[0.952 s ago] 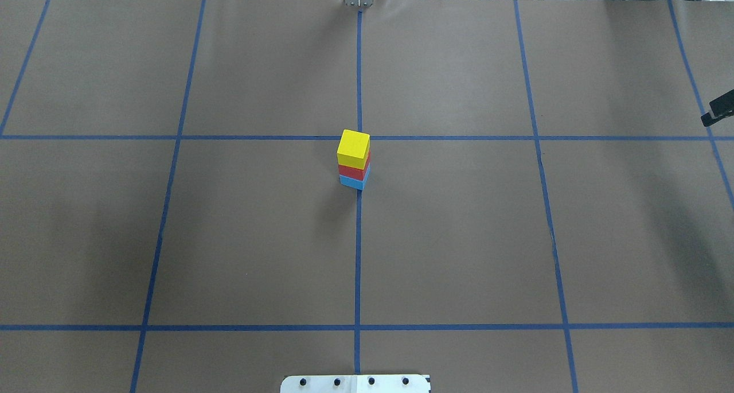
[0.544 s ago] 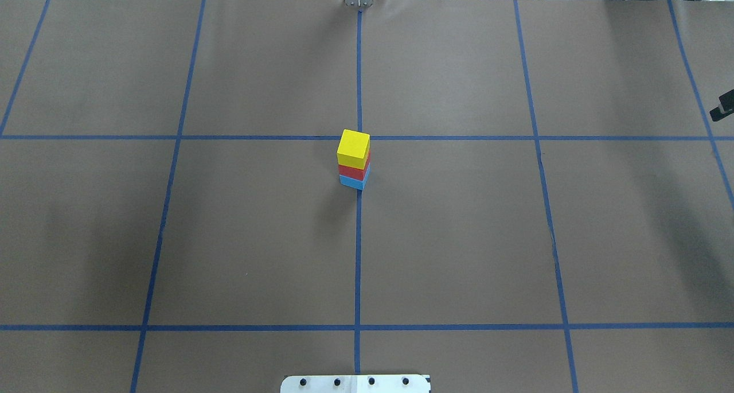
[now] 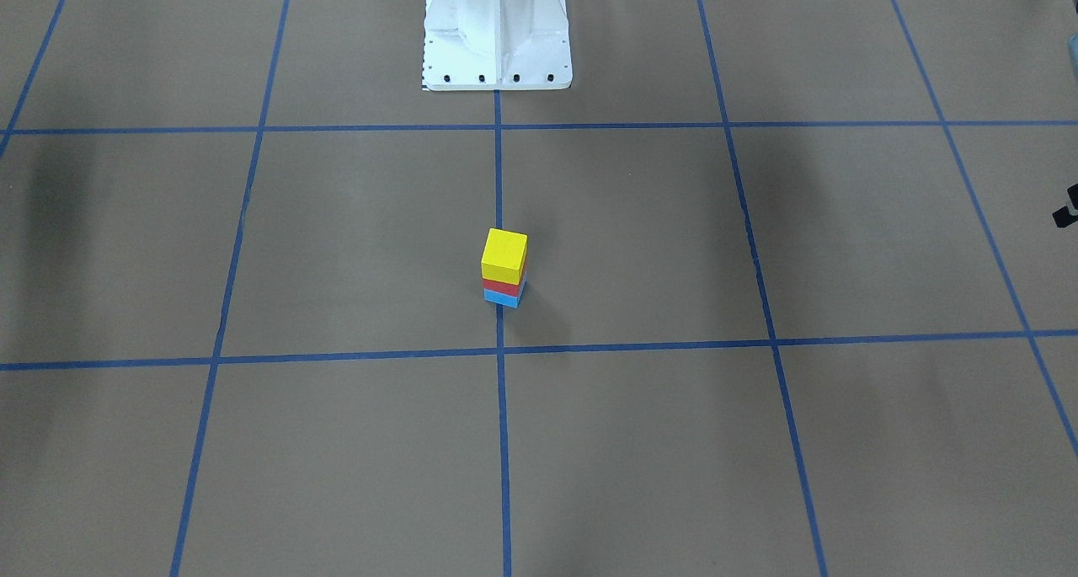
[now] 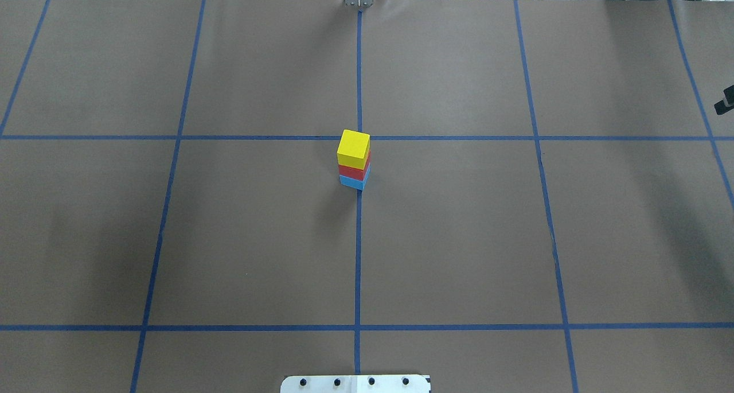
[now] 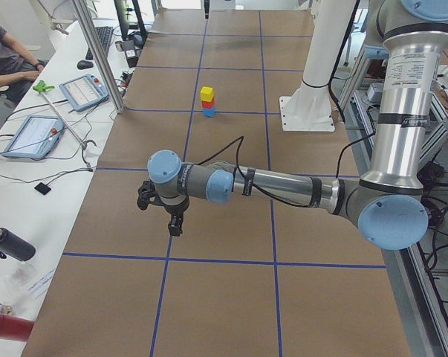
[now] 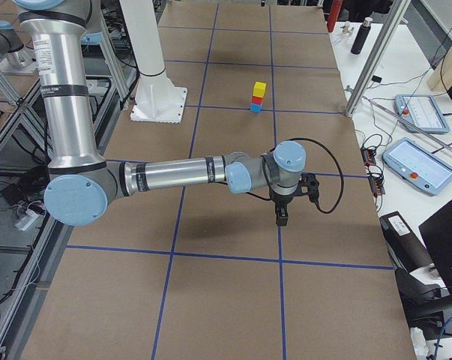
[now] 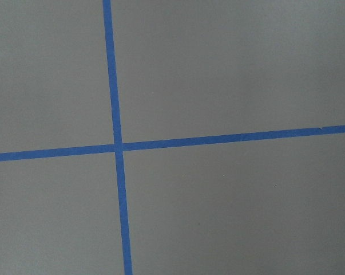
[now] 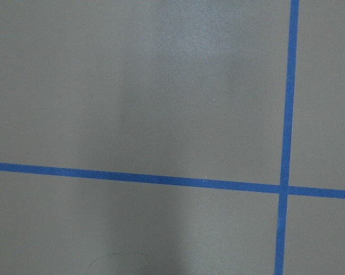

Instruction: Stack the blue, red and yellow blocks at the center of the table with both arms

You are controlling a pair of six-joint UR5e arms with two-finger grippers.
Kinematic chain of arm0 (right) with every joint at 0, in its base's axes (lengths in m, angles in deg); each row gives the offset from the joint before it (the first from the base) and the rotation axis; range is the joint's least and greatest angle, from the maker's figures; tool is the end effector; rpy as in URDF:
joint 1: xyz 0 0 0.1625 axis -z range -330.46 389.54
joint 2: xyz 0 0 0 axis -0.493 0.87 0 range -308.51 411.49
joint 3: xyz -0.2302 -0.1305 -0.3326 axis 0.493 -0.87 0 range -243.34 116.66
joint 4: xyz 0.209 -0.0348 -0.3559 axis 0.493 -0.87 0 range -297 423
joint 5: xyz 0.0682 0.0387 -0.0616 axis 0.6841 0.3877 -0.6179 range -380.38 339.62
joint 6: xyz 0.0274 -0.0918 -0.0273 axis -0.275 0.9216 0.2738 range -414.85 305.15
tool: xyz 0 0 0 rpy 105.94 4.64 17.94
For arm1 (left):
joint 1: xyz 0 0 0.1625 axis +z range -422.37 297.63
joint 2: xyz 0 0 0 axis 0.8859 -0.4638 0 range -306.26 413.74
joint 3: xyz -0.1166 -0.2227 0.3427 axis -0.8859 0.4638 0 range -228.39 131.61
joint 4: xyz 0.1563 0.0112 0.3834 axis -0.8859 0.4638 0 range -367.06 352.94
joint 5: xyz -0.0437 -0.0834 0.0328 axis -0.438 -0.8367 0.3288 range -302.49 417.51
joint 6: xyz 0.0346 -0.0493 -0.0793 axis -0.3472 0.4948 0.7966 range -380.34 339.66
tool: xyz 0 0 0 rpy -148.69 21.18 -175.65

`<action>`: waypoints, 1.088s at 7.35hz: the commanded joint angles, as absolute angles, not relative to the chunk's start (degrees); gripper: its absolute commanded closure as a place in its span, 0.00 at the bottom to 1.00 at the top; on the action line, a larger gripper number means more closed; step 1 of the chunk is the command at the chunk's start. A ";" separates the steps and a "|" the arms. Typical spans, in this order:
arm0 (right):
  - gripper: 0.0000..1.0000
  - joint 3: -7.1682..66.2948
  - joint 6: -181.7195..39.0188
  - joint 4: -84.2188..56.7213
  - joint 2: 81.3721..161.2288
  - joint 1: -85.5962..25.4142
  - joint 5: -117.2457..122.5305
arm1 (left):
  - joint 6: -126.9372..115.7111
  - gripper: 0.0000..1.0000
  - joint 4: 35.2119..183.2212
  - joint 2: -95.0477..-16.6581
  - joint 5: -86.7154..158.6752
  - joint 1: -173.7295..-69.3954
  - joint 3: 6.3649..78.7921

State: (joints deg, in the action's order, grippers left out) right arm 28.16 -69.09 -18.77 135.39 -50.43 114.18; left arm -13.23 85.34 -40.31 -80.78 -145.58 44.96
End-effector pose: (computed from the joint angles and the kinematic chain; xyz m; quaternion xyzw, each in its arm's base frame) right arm -0.0332 -0.5519 0.5743 0.0457 -0.3939 -0.0186 0.9178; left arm 0.0039 -0.5317 0.5842 0.0281 0.4140 0.0324 0.9093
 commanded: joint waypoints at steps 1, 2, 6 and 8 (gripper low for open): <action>0.00 28.15 -69.00 -18.83 135.34 -50.44 114.09 | -13.22 0.00 85.49 -40.30 -80.65 -145.60 45.12; 0.00 28.15 -69.00 -18.92 135.34 -50.44 114.09 | -13.31 0.00 85.49 -40.30 -80.56 -145.60 45.12; 0.00 27.80 -69.00 -18.92 135.34 -50.35 114.09 | -13.49 0.00 86.10 -39.69 -77.43 -145.60 45.12; 0.00 27.36 -68.91 -19.00 135.34 -50.53 114.09 | -13.49 0.00 87.15 -39.34 -77.14 -145.60 44.95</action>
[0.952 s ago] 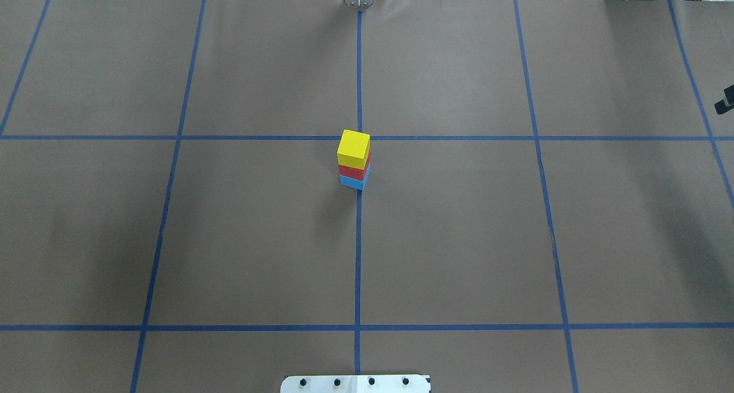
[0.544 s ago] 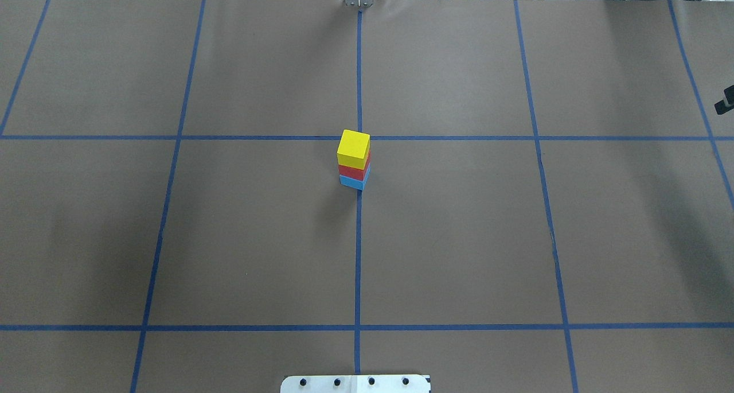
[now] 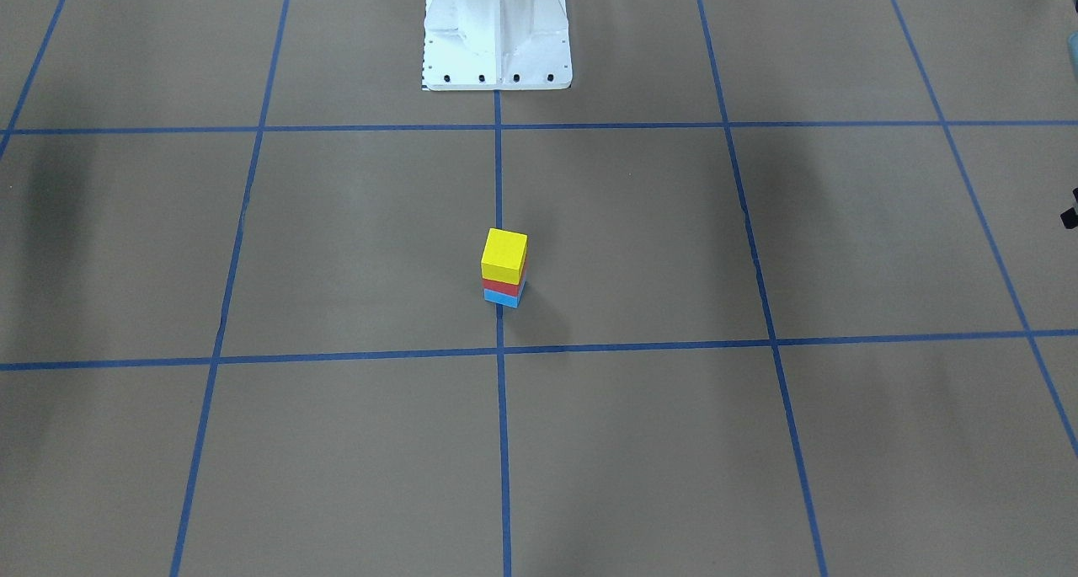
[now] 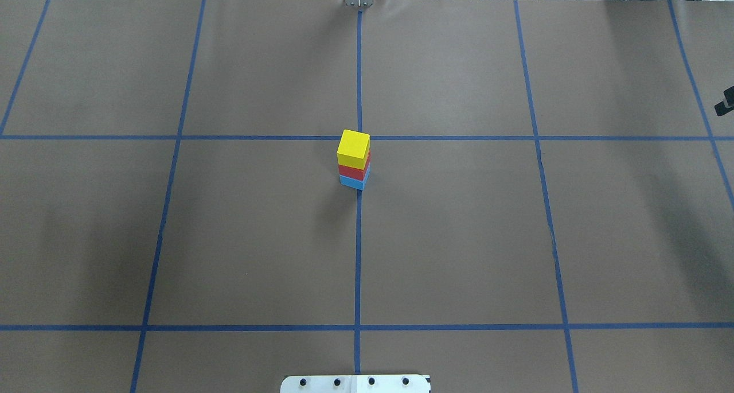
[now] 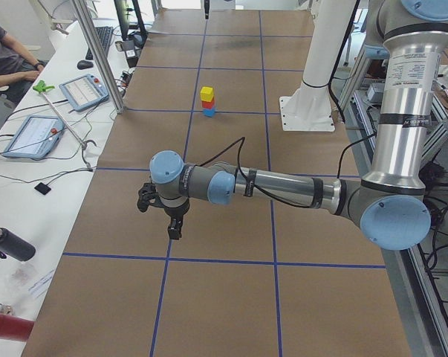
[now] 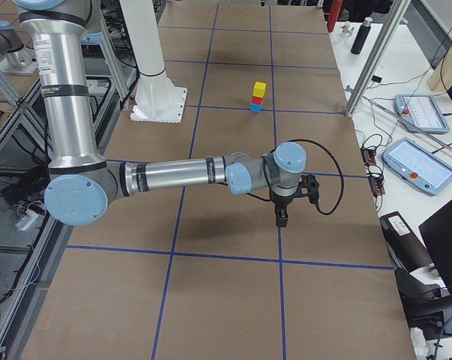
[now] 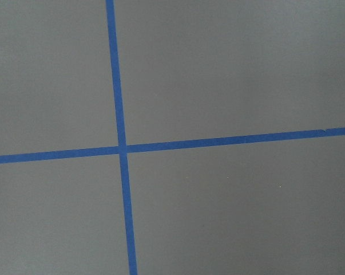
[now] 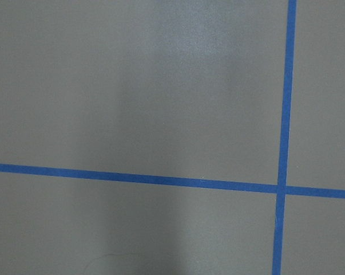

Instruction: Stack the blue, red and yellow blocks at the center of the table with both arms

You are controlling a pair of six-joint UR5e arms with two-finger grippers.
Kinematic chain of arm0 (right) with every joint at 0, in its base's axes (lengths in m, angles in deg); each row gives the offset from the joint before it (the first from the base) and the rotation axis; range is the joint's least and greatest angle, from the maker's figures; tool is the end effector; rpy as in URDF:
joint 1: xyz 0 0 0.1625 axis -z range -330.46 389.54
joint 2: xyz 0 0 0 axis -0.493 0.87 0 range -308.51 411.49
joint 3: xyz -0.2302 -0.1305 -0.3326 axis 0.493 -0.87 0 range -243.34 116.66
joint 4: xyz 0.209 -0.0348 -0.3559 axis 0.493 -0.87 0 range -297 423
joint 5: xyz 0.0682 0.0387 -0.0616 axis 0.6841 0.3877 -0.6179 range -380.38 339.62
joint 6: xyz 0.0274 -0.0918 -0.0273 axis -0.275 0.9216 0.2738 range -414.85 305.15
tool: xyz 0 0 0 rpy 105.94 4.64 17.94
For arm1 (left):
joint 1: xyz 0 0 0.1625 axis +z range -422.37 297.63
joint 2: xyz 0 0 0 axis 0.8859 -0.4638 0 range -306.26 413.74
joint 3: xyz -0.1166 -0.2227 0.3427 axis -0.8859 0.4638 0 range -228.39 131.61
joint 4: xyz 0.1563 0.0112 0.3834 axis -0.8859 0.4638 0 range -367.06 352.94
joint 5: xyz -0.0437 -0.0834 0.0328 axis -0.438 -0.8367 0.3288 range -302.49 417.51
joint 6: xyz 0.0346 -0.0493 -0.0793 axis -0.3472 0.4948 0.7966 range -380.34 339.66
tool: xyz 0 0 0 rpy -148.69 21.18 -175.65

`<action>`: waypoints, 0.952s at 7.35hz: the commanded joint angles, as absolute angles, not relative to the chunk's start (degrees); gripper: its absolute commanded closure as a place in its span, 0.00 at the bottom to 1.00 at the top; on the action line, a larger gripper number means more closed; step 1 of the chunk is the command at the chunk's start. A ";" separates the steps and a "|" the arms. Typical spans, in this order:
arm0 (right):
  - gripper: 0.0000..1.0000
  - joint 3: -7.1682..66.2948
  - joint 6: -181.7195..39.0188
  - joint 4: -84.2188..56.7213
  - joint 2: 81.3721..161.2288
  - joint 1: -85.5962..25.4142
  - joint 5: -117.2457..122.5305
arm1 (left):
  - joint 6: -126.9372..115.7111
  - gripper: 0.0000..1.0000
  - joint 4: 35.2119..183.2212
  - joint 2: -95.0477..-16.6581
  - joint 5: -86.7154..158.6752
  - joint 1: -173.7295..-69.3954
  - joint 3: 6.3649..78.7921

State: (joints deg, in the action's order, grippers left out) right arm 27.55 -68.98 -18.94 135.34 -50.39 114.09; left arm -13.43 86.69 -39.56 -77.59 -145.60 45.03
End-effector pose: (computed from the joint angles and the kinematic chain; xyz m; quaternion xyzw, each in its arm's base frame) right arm -0.0336 -0.5522 0.5796 0.0403 -0.3923 -0.0173 0.9188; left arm -0.0005 -0.5285 0.5919 0.0382 0.3892 0.0338 0.9197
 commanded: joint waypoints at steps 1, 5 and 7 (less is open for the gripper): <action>0.00 27.01 -68.82 -19.00 135.34 -50.53 114.09 | -13.92 0.00 87.24 -38.64 -77.14 -145.60 44.95; 0.00 26.66 -68.74 -19.00 135.34 -51.06 114.62 | -13.66 0.00 88.03 -37.66 -77.31 -145.60 46.09; 0.00 26.57 -68.74 -18.92 134.64 -51.23 114.53 | -13.66 0.00 88.04 -37.58 -77.22 -145.60 46.97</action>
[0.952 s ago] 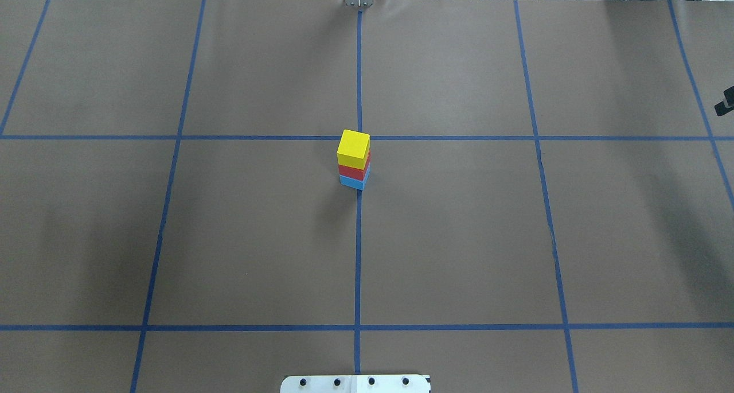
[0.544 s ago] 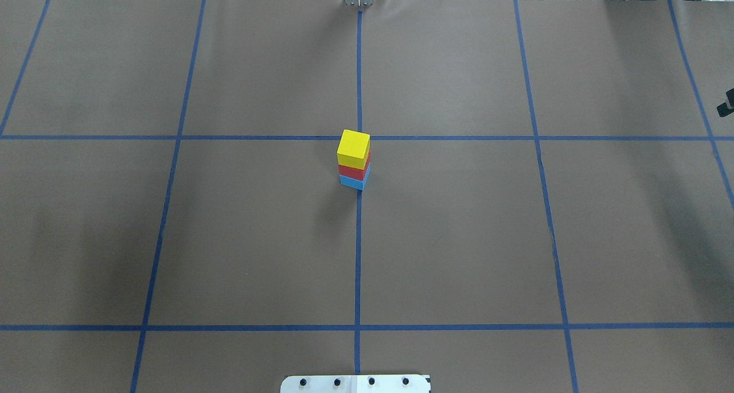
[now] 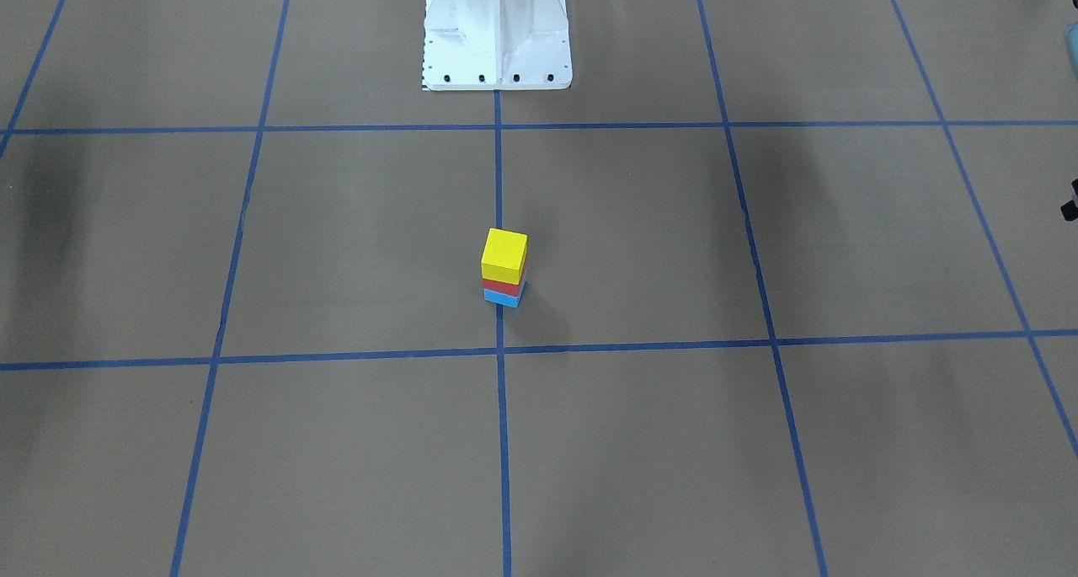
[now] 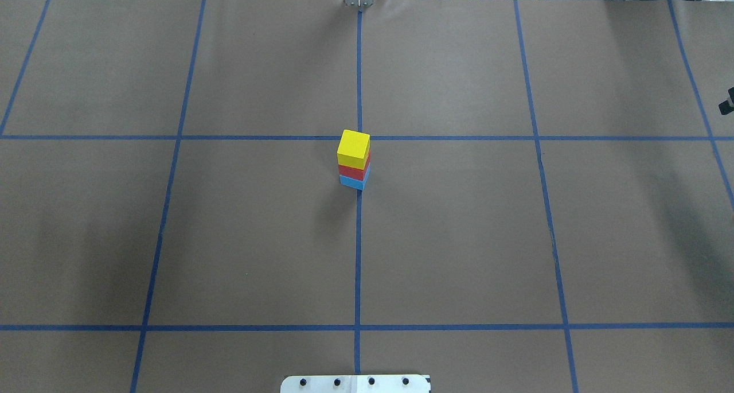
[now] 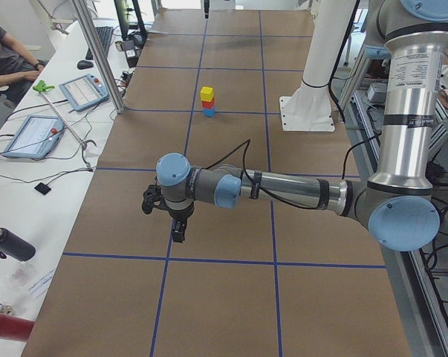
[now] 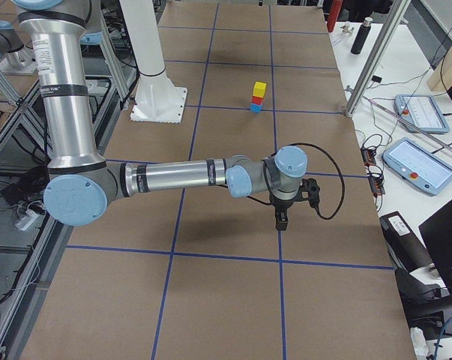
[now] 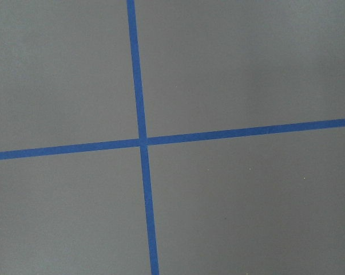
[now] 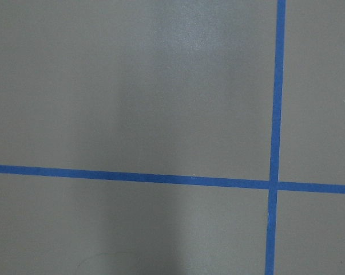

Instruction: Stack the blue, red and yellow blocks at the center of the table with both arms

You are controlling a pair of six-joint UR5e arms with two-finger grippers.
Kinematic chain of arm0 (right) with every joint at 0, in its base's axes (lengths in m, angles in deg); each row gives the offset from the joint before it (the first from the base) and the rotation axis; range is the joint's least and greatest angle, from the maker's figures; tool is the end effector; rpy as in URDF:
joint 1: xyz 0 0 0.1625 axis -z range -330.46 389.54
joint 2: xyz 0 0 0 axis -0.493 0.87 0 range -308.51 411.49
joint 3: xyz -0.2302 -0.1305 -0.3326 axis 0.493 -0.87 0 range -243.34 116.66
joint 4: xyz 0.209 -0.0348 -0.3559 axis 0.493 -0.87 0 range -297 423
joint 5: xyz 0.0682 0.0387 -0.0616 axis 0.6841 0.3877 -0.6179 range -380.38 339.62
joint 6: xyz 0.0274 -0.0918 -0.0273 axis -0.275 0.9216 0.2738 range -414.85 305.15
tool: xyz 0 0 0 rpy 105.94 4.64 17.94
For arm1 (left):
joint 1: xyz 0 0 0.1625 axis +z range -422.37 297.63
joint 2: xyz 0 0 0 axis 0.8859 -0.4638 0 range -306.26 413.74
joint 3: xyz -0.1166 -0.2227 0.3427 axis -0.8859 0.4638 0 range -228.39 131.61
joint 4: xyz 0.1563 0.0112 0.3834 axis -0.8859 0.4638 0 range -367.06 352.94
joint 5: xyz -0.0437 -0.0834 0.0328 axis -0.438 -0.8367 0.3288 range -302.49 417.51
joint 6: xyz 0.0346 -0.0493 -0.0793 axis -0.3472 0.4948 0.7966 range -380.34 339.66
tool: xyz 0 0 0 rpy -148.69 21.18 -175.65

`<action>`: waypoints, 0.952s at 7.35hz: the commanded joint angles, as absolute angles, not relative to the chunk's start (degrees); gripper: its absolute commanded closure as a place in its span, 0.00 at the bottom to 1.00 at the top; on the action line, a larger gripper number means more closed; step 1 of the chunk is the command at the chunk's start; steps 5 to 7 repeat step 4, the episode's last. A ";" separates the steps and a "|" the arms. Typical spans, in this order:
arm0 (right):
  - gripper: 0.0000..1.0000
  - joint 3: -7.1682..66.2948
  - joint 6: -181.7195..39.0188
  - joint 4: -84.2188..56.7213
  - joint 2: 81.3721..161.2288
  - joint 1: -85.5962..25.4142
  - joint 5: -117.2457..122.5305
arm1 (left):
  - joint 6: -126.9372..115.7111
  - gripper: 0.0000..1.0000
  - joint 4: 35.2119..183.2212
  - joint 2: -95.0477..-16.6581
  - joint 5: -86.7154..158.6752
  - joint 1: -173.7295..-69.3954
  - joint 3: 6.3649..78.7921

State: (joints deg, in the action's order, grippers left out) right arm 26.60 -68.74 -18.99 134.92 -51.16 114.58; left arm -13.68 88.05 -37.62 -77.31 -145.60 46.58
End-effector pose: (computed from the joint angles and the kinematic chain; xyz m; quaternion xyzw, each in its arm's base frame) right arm -0.0272 -0.5554 0.5835 0.0382 -0.3950 -0.0117 0.9178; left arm -0.0024 -0.5155 0.5936 0.0472 0.3875 0.0389 0.9198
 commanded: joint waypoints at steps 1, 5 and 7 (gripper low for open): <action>0.00 26.48 -68.74 -18.92 134.55 -51.23 114.45 | -13.66 0.00 88.03 -37.58 -77.22 -145.60 46.88; 0.00 26.48 -68.74 -18.92 134.55 -51.32 114.45 | -13.75 0.00 88.03 -37.49 -77.22 -145.60 46.36; 0.00 26.48 -68.74 -18.92 134.55 -51.32 114.45 | -13.75 0.00 88.03 -37.49 -77.22 -145.60 46.36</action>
